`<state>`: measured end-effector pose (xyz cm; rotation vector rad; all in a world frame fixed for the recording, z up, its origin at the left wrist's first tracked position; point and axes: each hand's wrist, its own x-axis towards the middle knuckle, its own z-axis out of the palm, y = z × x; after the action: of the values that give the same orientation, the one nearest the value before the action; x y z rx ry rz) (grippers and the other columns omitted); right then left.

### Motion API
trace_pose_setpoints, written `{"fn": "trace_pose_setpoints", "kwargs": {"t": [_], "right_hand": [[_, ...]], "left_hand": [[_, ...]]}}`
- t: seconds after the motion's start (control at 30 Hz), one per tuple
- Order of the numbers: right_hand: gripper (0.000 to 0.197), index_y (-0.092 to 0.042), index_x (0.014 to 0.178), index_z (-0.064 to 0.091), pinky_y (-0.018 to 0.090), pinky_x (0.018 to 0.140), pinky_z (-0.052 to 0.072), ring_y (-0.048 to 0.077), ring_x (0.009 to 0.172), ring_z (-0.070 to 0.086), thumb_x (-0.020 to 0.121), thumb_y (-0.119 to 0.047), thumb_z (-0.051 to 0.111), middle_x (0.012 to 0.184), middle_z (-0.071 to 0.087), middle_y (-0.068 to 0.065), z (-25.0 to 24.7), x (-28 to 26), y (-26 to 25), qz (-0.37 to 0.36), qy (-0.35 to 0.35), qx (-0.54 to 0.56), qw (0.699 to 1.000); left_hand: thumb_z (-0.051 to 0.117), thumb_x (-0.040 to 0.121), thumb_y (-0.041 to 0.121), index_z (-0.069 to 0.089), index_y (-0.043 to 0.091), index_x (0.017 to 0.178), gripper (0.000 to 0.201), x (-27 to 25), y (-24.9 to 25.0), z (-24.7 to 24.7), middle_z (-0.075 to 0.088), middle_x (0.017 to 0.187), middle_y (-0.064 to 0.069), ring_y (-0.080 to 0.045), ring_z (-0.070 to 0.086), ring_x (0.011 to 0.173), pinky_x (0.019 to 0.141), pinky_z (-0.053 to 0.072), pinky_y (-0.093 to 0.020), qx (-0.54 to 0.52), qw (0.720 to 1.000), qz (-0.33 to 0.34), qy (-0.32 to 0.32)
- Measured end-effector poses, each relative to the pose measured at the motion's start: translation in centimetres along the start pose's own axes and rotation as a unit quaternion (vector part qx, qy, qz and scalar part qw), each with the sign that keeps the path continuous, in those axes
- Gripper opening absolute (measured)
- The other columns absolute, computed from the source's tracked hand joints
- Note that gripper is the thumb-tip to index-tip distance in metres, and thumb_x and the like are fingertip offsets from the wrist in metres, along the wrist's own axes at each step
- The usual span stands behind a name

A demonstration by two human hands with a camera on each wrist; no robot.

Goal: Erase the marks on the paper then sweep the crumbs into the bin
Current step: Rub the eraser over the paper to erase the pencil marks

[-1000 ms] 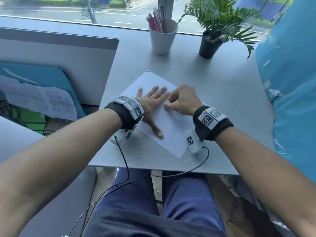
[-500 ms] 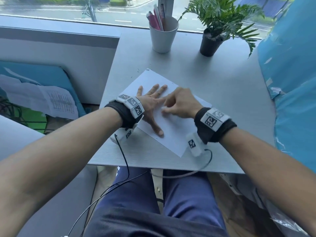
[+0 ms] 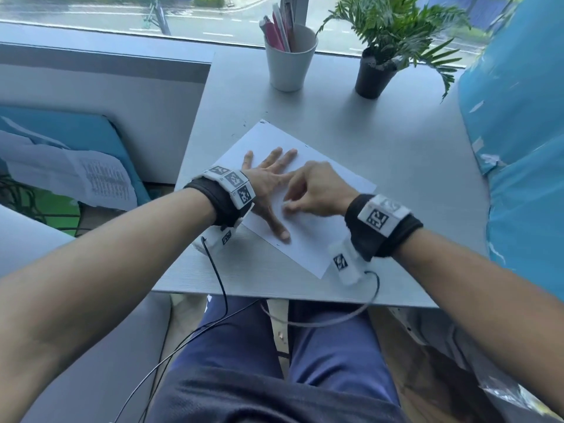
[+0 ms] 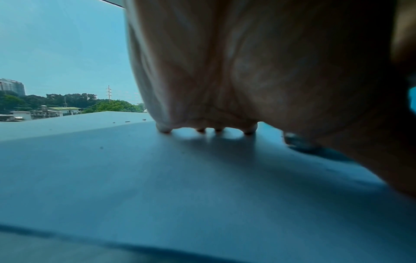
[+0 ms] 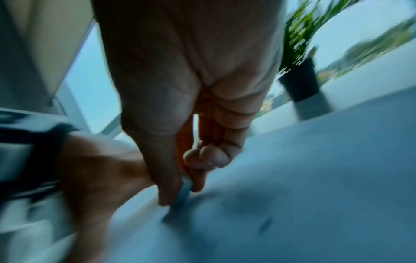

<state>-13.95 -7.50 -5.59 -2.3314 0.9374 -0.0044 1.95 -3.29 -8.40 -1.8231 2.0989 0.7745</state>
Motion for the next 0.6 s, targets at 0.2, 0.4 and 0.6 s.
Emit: {"fn": "trace_pose_setpoints", "kwargs": {"t": [0.2,0.4,0.6], "right_hand": [[0.004,-0.014,0.072,0.078,0.005,0.051,0.037,-0.001,0.052,0.056,0.069,-0.014,0.080,0.065,0.070,-0.003,0.5,-0.5,-0.4,-0.004,-0.001,0.011,1.000],[0.006,-0.014,0.072,0.079,0.014,0.060,0.045,0.004,0.059,0.060,0.067,-0.018,0.080,0.067,0.071,-0.003,-0.5,0.4,0.8,0.055,0.084,0.037,0.994],[0.007,-0.016,0.073,0.079,0.005,0.056,0.038,-0.007,0.052,0.056,0.068,-0.021,0.082,0.061,0.067,-0.009,-1.0,0.3,1.6,0.050,0.068,0.053,0.995]], "left_hand": [[0.074,0.031,0.089,-0.024,0.049,0.146,0.157,0.1,0.0,-0.1,-0.041,0.154,0.009,-0.017,-0.039,0.140,0.109,-0.015,-0.071,-0.001,1.000,-0.001,-0.001],[0.073,0.031,0.089,-0.021,0.049,0.149,0.156,-0.2,0.0,-0.3,-0.039,0.155,0.009,-0.016,-0.038,0.141,0.110,-0.016,-0.069,-0.012,1.000,-0.003,0.002],[0.070,0.026,0.093,-0.020,0.049,0.149,0.158,0.0,-0.1,-0.1,-0.039,0.155,0.010,-0.015,-0.040,0.140,0.110,-0.017,-0.069,-0.013,1.000,0.000,-0.001]]}}
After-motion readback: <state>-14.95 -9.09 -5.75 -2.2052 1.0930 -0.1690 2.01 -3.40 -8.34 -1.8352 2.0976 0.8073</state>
